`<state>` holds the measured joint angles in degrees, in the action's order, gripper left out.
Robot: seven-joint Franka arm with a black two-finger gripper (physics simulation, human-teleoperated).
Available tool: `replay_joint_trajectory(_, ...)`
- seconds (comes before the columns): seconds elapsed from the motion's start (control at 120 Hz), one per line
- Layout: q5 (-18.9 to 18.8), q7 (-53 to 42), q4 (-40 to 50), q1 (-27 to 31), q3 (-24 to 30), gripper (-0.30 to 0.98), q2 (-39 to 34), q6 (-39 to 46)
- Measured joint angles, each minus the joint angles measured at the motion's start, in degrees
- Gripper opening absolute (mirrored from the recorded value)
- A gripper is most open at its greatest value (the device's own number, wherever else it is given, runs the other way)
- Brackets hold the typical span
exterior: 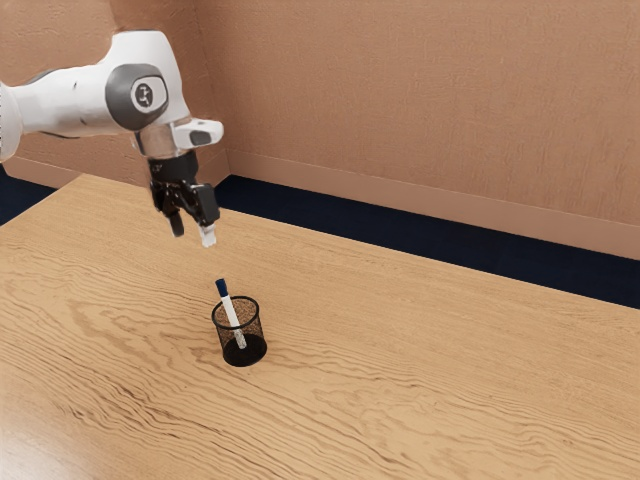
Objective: Take the marker out of the pen holder and place it to the left of the pen holder.
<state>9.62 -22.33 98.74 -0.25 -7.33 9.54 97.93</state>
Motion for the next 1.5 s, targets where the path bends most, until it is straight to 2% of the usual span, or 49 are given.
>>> replay_joint_trajectory(0.2,0.5,-3.5,1.3,0.1,0.0,0.69,4.1,5.5)
replay_joint_trajectory(0.458,1.1,-6.6,1.3,0.1,-0.1,0.69,9.6,8.2)
replay_joint_trajectory(0.867,5.0,-9.4,2.2,0.1,-0.1,0.68,12.2,9.6)
replay_joint_trajectory(0.933,5.2,-9.7,2.1,0.1,0.0,0.6,12.1,9.7)
replay_joint_trajectory(1.067,5.4,-10.2,2.0,0.0,0.1,0.26,11.9,9.8)
replay_joint_trajectory(1.167,5.4,-10.4,1.9,0.0,0.2,0.1,11.7,9.9)
replay_joint_trajectory(1.275,5.4,-10.6,1.8,0.0,0.3,0.01,11.5,9.8)
replay_joint_trajectory(1.5,4.9,-10.7,1.4,-0.1,0.5,-0.06,8.9,9.0)
